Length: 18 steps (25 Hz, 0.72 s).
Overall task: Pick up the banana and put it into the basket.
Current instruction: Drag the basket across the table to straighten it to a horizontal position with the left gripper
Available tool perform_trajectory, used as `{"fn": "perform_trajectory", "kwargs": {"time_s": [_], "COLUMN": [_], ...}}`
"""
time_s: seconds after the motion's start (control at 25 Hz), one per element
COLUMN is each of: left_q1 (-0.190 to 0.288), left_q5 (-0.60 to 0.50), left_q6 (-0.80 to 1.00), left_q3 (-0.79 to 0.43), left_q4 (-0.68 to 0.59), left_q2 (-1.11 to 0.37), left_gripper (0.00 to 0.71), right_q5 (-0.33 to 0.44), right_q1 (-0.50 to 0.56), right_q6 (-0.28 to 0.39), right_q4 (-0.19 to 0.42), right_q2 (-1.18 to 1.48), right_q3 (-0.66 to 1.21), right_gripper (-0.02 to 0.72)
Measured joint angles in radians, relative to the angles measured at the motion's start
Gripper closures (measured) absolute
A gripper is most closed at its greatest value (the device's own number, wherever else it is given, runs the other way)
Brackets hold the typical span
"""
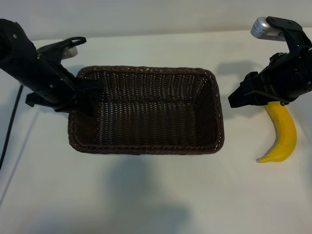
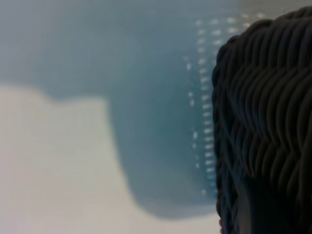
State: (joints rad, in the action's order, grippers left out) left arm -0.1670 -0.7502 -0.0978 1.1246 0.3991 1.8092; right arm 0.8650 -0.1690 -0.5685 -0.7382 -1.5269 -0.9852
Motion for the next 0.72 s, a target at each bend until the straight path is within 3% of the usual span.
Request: {"fn": "perform_trajectory", "kwargs": {"time_s": [0.24,0.72], "left_q1": [-0.023,-0.024], "left_q5": [0.031,0.06], "left_q6": [-0.009,-0.034], "left_q3": [0.0,0.0], "left_q4": [0.03,0.09], "left_q2": [0.036,0.096], "left_gripper": [0.551,0.551], "right_q5": [0.0,0.0], "right_q1": [0.0,0.0], "right_q6": [0.0,0.0], "right_q4": [0.0,0.0], "right_q2": [0.0,0.0], "right_q3": [0.0,0.0], "right_gripper": [0.167,0.167]}}
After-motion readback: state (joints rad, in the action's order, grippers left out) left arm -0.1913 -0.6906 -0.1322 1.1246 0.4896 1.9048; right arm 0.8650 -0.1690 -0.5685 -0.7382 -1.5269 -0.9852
